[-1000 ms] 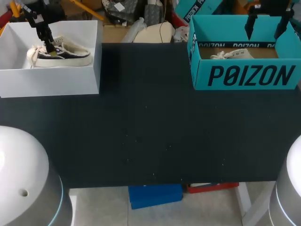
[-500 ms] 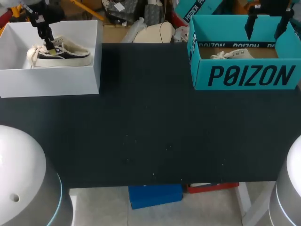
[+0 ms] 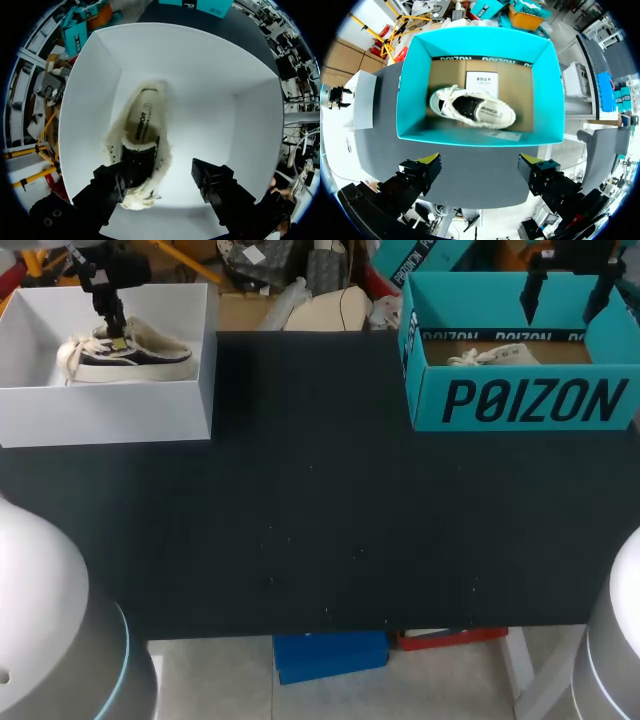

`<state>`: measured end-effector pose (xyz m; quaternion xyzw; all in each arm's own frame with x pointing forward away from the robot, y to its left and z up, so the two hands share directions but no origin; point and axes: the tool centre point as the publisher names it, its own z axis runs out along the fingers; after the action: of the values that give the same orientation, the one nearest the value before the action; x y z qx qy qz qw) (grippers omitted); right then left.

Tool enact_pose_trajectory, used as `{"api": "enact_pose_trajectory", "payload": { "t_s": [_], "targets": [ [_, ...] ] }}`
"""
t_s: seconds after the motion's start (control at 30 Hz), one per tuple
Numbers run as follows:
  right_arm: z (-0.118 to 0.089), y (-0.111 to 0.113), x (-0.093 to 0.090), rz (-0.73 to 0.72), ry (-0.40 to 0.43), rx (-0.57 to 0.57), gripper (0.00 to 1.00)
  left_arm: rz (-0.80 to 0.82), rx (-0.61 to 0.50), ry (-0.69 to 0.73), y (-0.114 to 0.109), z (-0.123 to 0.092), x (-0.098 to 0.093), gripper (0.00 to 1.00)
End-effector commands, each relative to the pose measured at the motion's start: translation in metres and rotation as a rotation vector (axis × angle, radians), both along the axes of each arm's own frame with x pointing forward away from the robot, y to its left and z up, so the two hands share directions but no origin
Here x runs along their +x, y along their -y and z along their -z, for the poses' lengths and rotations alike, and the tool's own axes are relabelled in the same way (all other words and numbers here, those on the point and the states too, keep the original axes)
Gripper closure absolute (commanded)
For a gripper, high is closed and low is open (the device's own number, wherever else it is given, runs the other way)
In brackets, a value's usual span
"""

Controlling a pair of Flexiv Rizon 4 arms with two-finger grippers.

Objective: Take the shoe out of the shoebox, open the shoe tongue, remove and reinsert the insole, then place the shoe into the shoebox

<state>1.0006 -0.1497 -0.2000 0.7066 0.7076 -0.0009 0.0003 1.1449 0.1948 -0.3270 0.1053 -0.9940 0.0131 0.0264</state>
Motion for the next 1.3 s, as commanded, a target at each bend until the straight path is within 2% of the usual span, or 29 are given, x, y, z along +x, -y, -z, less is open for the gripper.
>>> {"api": "enact_pose_trajectory", "payload": {
  "t_s": [0.03,0.07,0.1,0.33,0.53,0.67,0.9,1.3],
  "targets": [
    [0.0,0.0,0.0,0.001,0.0,0.0,0.0,0.01,-0.012,-0.092,-0.001,0.01,0.014,0.42],
    [0.0,0.0,0.0,0.001,0.0,0.0,0.0,0.012,-0.01,-0.096,-0.001,0.011,0.014,0.51],
    [0.0,0.0,0.0,0.001,0.0,0.0,0.0,0.014,-0.011,-0.102,-0.001,0.013,0.012,0.53],
    [0.0,0.0,0.0,0.001,0.0,0.0,0.0,0.032,0.002,-0.14,0.003,0.028,0.002,0.55],
    [0.0,0.0,0.0,0.001,0.0,0.0,0.0,0.022,0.001,-0.174,0.002,0.041,-0.007,0.51],
    [0.0,0.0,0.0,0.001,0.0,0.0,0.0,0.024,0.007,-0.19,-0.002,0.052,-0.012,0.52],
    [0.0,0.0,0.0,0.001,0.0,0.0,0.0,0.022,0.016,-0.207,-0.008,0.068,-0.011,0.54],
    [0.0,0.0,0.0,0.001,0.0,0.0,0.0,0.04,0.06,-0.132,-0.004,0.076,-0.002,0.55]
  ]
}}
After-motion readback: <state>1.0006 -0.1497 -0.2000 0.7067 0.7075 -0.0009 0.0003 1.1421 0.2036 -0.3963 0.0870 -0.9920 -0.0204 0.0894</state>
